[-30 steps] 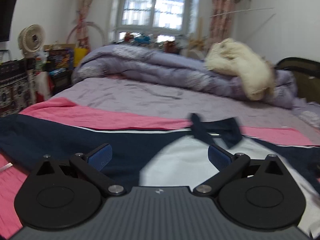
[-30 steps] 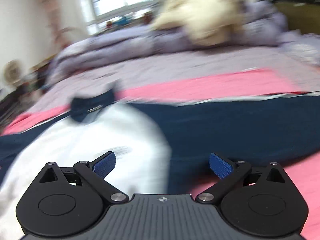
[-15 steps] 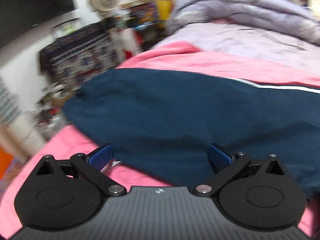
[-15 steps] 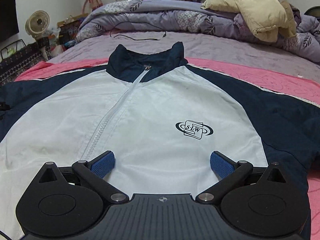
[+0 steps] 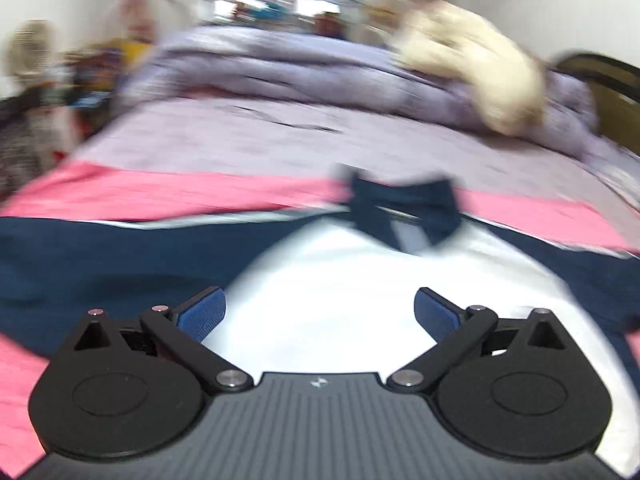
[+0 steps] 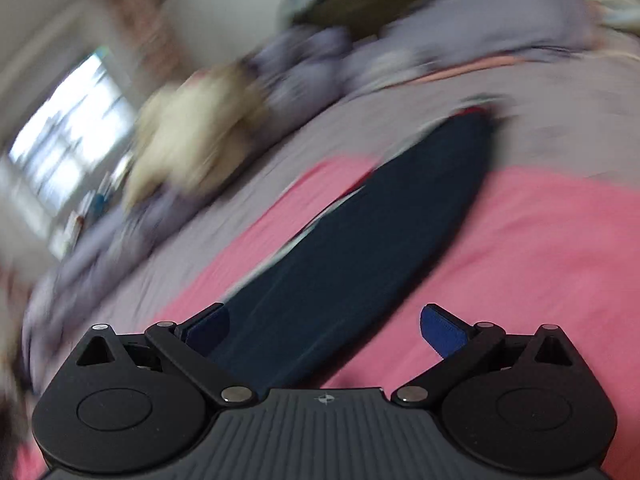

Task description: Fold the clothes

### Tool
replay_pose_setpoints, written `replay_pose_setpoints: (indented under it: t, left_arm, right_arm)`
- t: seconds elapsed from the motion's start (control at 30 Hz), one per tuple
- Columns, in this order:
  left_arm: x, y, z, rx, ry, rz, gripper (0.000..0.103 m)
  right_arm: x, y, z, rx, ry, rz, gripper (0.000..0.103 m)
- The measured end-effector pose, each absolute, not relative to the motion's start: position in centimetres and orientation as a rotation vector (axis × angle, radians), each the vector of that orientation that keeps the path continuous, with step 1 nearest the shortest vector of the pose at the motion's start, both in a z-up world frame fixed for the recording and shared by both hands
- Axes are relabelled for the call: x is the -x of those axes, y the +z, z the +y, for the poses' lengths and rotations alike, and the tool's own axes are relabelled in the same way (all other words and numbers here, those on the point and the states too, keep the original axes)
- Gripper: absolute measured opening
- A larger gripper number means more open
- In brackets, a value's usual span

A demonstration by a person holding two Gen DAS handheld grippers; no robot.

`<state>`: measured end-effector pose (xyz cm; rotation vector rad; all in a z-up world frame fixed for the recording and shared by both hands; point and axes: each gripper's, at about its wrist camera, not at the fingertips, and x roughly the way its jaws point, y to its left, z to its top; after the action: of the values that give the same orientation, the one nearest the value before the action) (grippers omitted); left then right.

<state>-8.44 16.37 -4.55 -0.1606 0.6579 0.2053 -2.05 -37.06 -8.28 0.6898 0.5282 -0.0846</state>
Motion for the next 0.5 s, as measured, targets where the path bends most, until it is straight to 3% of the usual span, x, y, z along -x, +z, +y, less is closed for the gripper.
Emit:
replay_pose_setpoints:
  t: [0.23,0.5]
  left_arm:
    - [3.1,-8.8,4.4,0.052,0.059,0.773,0.101]
    - [2.4,-12.1,0.6,-0.056,0.081,0.810,0.103]
  right_arm:
    - [-3.9,-9.8,-45.7,-0.720,-0.218,0.514,0.099]
    - [-10.4,-11.4,-51.5,-0.680,-0.326,0.528,0.099]
